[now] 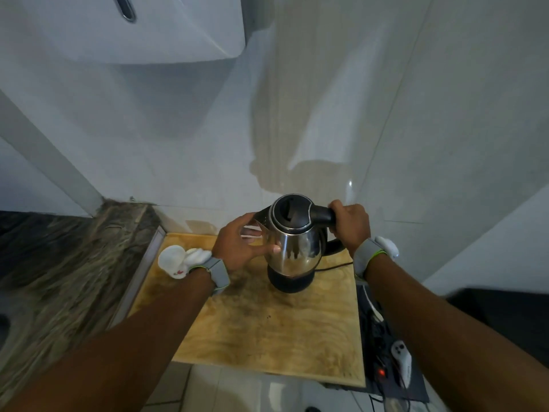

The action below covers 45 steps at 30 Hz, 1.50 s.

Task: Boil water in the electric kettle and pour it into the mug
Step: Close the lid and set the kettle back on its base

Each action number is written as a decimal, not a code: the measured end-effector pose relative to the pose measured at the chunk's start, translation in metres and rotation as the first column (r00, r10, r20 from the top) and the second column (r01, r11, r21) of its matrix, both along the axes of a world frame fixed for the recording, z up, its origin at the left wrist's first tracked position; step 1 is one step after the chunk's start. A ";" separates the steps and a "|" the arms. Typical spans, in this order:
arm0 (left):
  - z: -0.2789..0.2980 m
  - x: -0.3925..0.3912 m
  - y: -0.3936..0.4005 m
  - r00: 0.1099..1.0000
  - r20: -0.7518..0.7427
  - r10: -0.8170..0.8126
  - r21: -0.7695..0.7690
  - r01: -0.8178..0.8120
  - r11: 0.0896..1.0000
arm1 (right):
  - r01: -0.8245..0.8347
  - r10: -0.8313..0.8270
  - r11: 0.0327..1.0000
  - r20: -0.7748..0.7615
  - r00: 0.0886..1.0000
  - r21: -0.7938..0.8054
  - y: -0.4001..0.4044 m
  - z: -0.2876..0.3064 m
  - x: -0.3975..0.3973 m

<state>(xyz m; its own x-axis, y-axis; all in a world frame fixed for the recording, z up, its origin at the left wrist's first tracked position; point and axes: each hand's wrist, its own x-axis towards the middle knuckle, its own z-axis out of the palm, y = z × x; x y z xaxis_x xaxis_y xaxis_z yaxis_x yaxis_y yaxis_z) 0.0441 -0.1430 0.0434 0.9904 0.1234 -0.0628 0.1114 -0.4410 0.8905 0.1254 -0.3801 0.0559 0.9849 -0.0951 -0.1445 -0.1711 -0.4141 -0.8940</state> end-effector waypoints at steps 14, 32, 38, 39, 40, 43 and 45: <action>-0.071 0.019 -0.001 0.997 -0.079 0.003 -0.093 -0.010 0.996 | 0.037 -0.043 0.998 -0.099 0.994 -0.054 -0.002 -0.072 0.019; -0.121 0.030 0.006 0.988 -0.146 0.041 -0.139 -0.062 0.988 | 0.025 -0.032 0.998 -0.114 0.993 -0.061 0.007 -0.123 0.037; -0.127 0.031 0.006 0.987 -0.161 0.029 -0.150 -0.053 0.987 | 0.042 -0.048 0.998 -0.123 0.991 -0.045 0.008 -0.133 0.038; -0.127 0.031 0.006 0.987 -0.160 0.031 -0.151 -0.055 0.987 | 0.038 -0.044 0.998 -0.123 0.991 -0.046 0.008 -0.135 0.039; -0.127 0.031 0.005 0.987 -0.160 0.032 -0.151 -0.057 0.987 | 0.034 -0.039 0.998 -0.123 0.992 -0.049 0.007 -0.136 0.040; -0.126 0.032 0.003 0.986 -0.163 0.034 -0.148 -0.059 0.987 | 0.041 -0.047 0.998 -0.136 0.990 -0.044 0.006 -0.137 0.040; -0.125 0.033 0.004 0.986 -0.164 0.033 -0.146 -0.057 0.988 | 0.041 -0.047 0.998 -0.141 0.989 -0.044 0.007 -0.137 0.040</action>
